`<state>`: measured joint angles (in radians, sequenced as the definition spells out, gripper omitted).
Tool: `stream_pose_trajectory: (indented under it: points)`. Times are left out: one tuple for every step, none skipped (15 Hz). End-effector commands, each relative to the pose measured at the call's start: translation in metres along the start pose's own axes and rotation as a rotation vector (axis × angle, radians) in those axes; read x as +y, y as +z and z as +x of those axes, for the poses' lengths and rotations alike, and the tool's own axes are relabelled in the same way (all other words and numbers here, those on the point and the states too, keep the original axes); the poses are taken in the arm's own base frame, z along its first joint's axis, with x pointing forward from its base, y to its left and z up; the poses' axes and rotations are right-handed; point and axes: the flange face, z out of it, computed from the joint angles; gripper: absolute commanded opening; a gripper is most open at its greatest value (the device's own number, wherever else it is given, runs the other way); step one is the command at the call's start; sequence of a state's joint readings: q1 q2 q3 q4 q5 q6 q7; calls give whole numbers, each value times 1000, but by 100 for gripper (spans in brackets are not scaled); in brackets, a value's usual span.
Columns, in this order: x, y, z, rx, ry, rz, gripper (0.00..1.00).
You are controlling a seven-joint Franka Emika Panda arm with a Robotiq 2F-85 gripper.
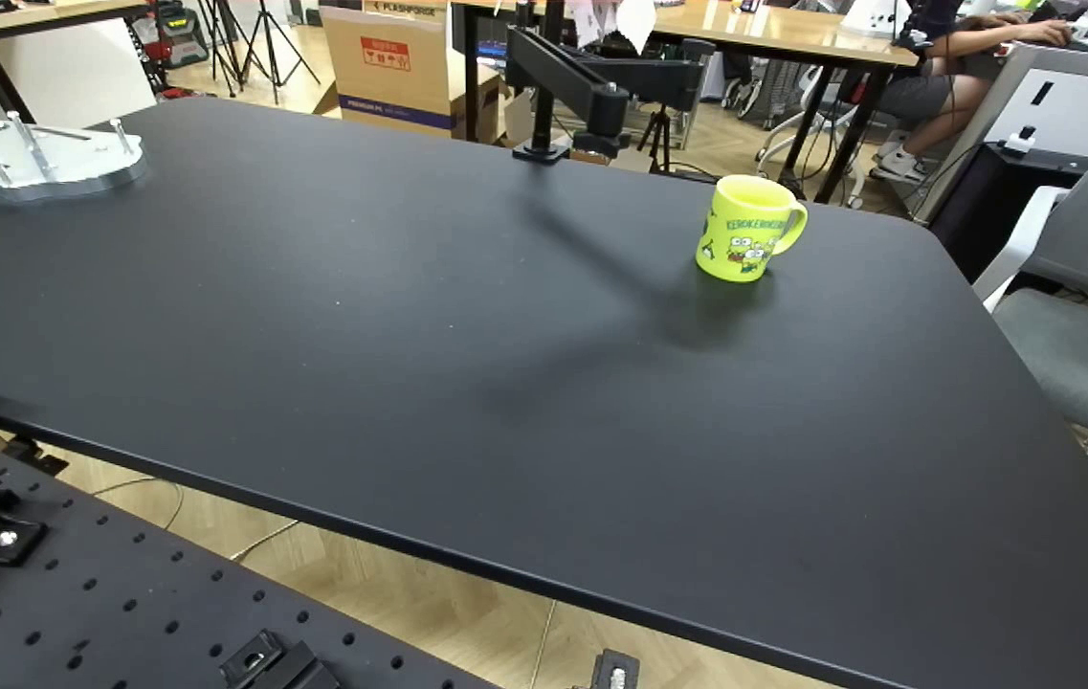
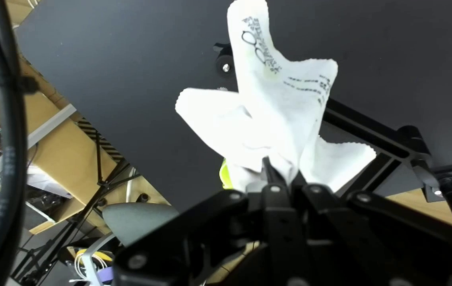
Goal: Hang the white towel on the black stand
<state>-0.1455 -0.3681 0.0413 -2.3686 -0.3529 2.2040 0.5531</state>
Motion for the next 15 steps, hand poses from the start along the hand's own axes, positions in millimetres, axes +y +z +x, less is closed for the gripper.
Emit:
stream_pose_trajectory:
  points:
    - [2,16,6,-37,0,-3,1]
    - [2,25,6,-54,0,-4,1]
    - [2,33,7,-68,0,-3,1]
    - [2,43,7,-82,-1,-5,1]
    - [2,52,7,-98,-3,-4,1]
    - [1,59,7,-111,-3,-5,1]
    - [0,67,7,-124,-6,-7,1]
    - [-2,76,6,-138,-12,-10,1]
    - [-3,82,5,-151,-18,-13,1]
    - [-6,87,4,-162,-26,-13,1]
    - [-8,92,3,-170,-34,-14,1]
    - [-11,96,2,-176,-41,-16,1]
    - [-14,99,0,-185,-49,-17,1]
    - [-16,102,-3,-193,-59,-19,1]
    - [-20,105,-6,-201,-71,-19,1]
